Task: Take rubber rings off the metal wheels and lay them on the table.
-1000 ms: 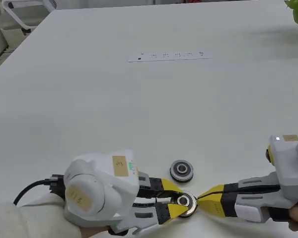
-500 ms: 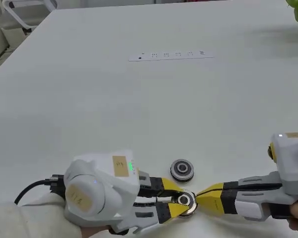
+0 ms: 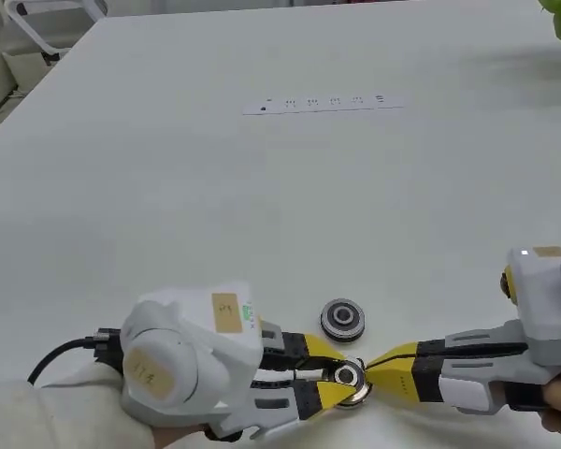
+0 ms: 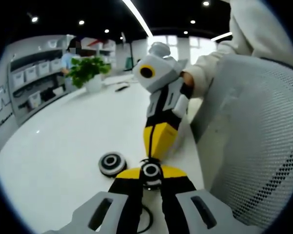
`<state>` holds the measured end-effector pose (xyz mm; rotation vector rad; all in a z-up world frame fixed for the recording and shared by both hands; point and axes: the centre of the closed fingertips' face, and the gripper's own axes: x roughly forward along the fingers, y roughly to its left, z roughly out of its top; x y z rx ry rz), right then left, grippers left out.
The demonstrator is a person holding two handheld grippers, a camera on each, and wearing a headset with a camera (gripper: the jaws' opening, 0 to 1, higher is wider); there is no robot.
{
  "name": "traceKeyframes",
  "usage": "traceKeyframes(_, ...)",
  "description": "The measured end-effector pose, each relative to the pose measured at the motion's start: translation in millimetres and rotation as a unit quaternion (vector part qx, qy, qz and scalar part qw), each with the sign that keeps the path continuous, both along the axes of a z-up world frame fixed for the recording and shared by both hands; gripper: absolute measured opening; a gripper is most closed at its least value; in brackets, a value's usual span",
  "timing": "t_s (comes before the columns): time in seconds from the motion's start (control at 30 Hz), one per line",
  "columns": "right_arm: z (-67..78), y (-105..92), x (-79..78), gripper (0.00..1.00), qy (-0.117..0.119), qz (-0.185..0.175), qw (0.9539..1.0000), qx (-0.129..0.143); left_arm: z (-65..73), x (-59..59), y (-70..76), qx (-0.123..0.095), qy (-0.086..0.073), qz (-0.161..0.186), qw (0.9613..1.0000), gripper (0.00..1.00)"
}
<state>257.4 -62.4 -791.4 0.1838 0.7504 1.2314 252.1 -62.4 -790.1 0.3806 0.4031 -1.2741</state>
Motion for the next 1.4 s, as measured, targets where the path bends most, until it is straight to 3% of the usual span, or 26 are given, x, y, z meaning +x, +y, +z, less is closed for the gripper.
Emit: traceKeyframes(1.4,6.4,6.9,-3.9,0.0,-0.018,0.017,0.9997,0.006,-2.1,0.6,1.7,0.002,-0.002,0.001,1.0,0.14)
